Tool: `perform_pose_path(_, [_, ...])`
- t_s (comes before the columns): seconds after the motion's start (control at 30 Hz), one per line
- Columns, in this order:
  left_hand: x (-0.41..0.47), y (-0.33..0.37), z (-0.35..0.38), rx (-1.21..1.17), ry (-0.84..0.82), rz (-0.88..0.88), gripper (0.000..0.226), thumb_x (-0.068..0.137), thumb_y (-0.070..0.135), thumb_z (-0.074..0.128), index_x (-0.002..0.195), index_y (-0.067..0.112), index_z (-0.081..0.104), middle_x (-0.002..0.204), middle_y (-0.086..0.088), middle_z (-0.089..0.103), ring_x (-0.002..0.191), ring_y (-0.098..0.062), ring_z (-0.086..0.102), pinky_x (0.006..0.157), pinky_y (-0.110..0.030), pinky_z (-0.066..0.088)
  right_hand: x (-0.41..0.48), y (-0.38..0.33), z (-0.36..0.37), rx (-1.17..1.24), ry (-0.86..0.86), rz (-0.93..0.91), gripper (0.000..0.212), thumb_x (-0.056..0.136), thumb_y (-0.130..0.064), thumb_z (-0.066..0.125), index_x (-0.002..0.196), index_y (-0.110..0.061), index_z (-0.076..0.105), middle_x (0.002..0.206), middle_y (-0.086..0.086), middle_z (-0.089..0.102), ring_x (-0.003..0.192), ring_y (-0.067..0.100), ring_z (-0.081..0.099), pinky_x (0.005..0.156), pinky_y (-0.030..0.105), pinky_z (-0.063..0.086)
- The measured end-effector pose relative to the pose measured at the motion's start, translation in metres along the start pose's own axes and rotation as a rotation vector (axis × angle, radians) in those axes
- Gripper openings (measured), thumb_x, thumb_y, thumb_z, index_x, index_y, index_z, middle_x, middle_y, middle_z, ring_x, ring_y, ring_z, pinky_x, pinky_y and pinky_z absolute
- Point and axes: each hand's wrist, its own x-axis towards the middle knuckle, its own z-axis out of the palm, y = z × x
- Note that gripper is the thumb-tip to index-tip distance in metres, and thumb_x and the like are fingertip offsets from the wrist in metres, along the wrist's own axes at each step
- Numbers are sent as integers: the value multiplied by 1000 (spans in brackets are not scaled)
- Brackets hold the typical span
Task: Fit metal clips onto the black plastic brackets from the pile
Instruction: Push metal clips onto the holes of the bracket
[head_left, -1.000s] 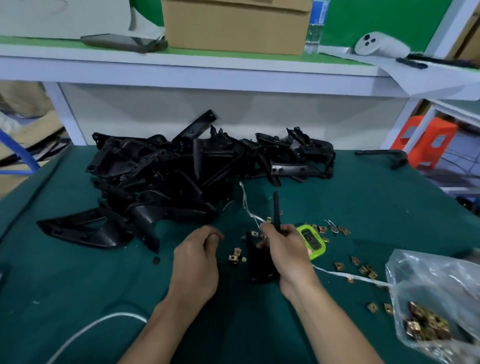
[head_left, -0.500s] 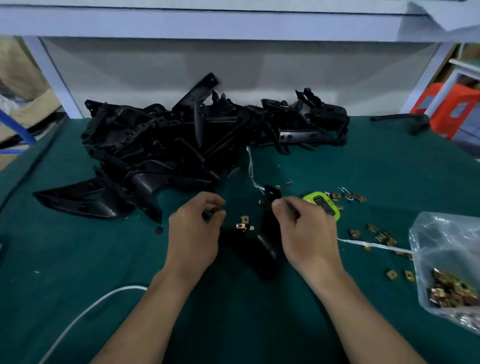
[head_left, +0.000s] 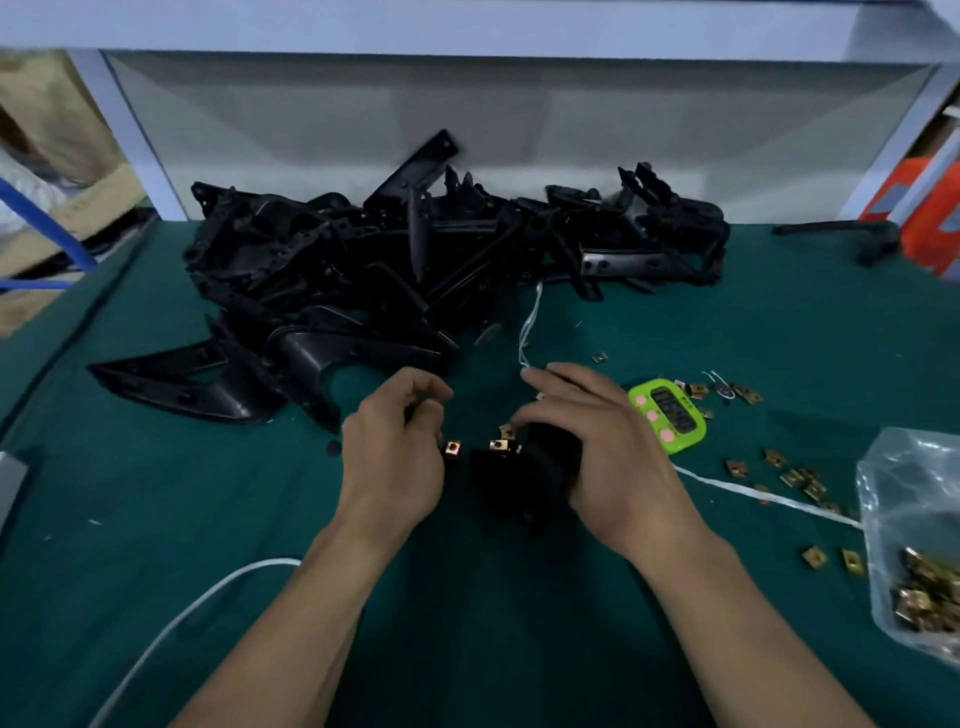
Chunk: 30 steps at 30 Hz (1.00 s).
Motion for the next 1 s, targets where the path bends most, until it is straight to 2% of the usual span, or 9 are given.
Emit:
perform_pose_path(0.1, [0,3,0,19,51,3,31,98,15,46,81,34,64,47,9,53,40,-6,43,40,-17,33,-5,-11,-10,115,291,5,47,75,-2,65,114,-27,71,114,-14,65,117,10,56,96,28,46])
perform_pose_path(0.17, [0,3,0,125,16,-1,22,93,18,54,83,35,64,50,8,58,44,-7,50,47,-22,42,-10,-21,-20,129,345,96,46,81,-16,54,120,-40,60,100,-20,65,103,4,59,85,14,44])
perform_pose_path(0.27, [-2,3,1,366,-42,37,22,83,21,66,99,36,67,55,7,57,61,-9,55,65,-33,47,-12,-23,-27,23,380,238,35,87,-23,59,109,-43,41,72,-16,63,68,8,60,60,28,46])
perform_pose_path(0.33, [-4,5,2,444,11,114,30,81,25,71,109,35,68,73,15,58,78,-9,51,74,-26,37,-11,-22,-29,-128,316,317,44,82,-23,68,106,-38,34,61,-11,57,51,12,51,53,34,41])
perform_pose_path(0.43, [-6,5,5,473,-29,301,29,78,32,78,107,35,73,102,17,58,94,-8,45,87,-22,35,-13,-20,-29,-350,129,405,42,81,-26,68,103,-34,32,58,-7,53,48,17,44,51,35,33])
perform_pose_path(0.57, [-11,2,14,532,-180,392,24,78,40,79,101,39,75,100,20,63,95,-9,49,86,-25,34,-15,-17,-25,-419,-46,439,26,87,-27,56,103,-33,36,62,-5,52,53,25,43,49,35,25])
perform_pose_path(0.67, [-11,-1,18,474,-170,376,18,78,29,84,92,35,74,90,20,66,86,-3,45,80,-21,26,-16,-17,-24,-380,-82,428,28,84,-25,54,105,-33,36,65,-5,51,56,27,41,53,36,28])
perform_pose_path(0.83, [-11,-1,17,381,-116,334,28,78,19,84,81,38,63,73,30,53,84,5,46,77,-13,31,-15,-20,-23,-320,-74,406,31,79,-25,56,102,-31,36,69,-8,48,58,26,37,55,36,30])
perform_pose_path(1.0, [-9,-2,17,158,-97,184,32,89,14,74,93,46,67,92,23,63,93,10,57,75,1,38,-16,-16,-17,-297,-51,396,33,78,-23,59,104,-33,40,72,-8,53,58,25,39,55,36,31])
